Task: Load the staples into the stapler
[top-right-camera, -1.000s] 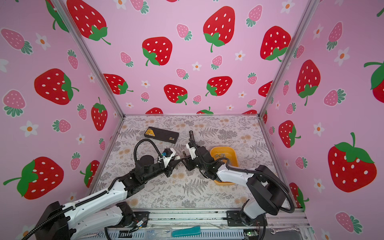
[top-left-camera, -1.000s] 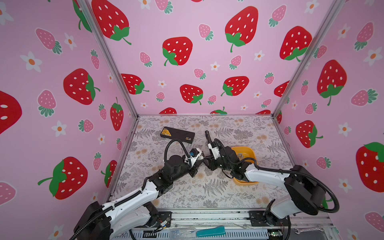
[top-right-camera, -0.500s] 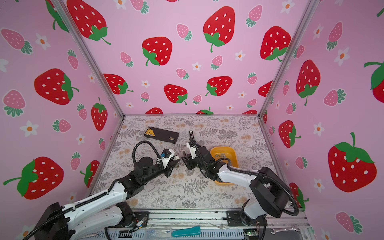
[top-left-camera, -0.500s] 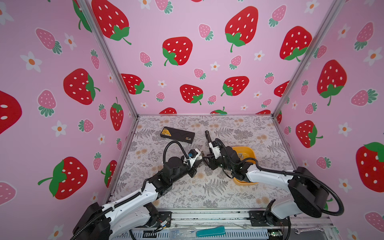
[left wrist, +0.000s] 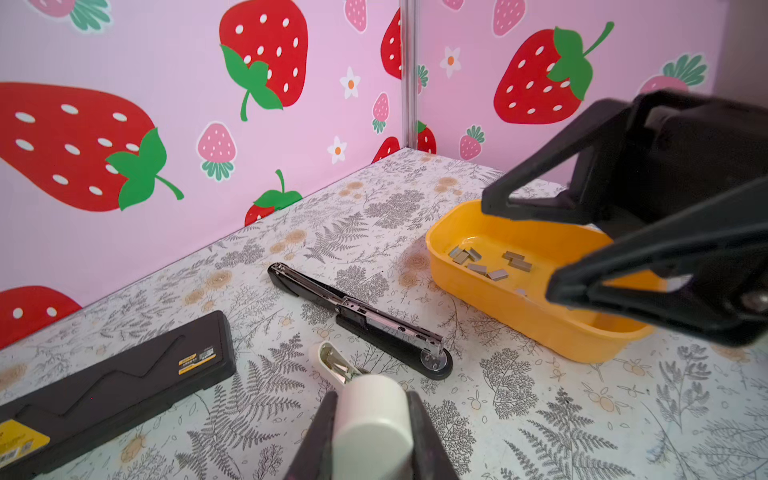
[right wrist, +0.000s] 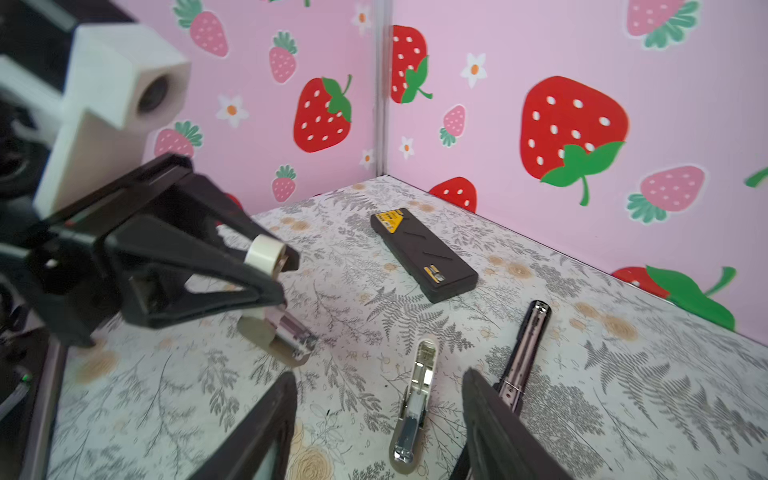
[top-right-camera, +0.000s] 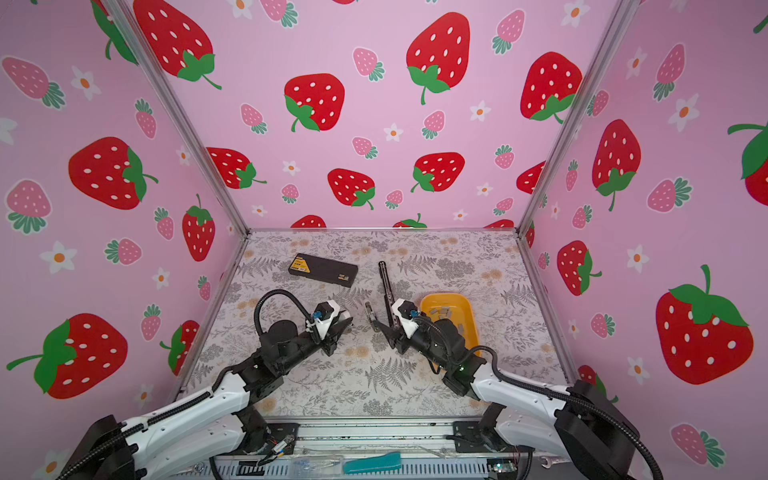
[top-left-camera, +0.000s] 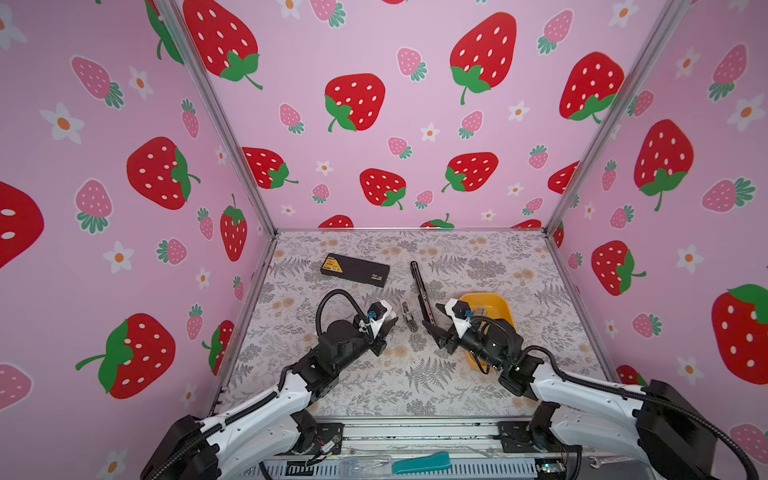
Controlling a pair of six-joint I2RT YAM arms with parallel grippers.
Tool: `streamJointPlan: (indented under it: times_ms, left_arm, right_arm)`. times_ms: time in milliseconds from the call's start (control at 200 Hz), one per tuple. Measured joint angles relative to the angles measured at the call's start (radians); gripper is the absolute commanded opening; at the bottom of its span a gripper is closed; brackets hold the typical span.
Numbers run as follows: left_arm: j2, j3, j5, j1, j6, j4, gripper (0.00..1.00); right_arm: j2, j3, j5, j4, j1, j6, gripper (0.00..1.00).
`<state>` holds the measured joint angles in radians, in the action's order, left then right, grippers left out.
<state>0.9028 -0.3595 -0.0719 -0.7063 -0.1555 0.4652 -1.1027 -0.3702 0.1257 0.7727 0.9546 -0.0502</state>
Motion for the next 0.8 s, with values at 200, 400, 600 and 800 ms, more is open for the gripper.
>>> streamJointPlan:
  times_ms: [200,400,600,800]
  left_arm:
    - [-0.032,0.05,-0.08,-0.01,-0.06,0.058,0.0]
    - [-0.056,0.06,-0.158,-0.018,-0.084,0.115,0.0]
    - [-0.066,0.097,-0.21,-0.013,-0.084,0.193,0.0]
    - [-0.058,0.113,-0.31,0.013,-0.084,0.234,0.0]
  right_arm:
    - [-0.069,-0.09,0.198,-0.018,0.029,0.108,0.61]
    - [-0.129,-0.14,0.288,-0.072,0.034,0.157,0.66]
    - [-0.149,-0.166,0.358,-0.14,0.034,0.224,0.69]
    - [-0.136,-0.166,0.384,-0.185,0.034,0.288,0.7]
